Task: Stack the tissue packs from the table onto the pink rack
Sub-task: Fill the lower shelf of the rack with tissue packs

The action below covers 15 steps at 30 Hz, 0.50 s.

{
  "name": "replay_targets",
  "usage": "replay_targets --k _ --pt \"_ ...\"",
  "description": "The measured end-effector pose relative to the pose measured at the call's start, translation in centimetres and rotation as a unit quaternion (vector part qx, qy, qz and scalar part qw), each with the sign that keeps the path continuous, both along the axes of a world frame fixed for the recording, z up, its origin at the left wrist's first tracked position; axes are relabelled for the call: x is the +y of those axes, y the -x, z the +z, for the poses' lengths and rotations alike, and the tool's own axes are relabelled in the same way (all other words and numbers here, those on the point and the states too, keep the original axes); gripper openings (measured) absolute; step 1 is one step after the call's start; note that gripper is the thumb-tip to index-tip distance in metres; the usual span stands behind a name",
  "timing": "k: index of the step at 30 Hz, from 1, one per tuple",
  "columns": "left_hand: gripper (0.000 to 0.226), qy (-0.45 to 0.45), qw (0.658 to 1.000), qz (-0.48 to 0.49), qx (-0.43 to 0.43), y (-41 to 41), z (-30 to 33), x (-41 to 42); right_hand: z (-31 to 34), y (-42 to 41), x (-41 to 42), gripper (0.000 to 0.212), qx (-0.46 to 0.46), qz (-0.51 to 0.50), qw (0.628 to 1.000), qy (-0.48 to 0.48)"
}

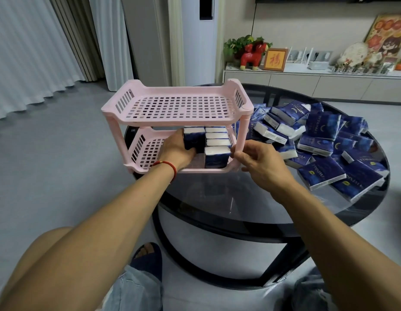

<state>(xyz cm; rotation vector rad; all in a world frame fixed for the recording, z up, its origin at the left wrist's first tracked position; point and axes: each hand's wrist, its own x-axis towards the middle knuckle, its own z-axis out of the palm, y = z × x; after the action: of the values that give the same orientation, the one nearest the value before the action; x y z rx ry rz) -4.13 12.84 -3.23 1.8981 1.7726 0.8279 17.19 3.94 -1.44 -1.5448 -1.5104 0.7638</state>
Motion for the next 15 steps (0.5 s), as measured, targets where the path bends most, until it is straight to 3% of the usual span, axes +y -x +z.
replay_targets --k 15 --pt "0.056 0.026 0.998 -0.046 -0.036 1.1 0.5 0.4 -0.2 0.4 -0.5 0.015 0.008 0.003 1.0 -0.015"
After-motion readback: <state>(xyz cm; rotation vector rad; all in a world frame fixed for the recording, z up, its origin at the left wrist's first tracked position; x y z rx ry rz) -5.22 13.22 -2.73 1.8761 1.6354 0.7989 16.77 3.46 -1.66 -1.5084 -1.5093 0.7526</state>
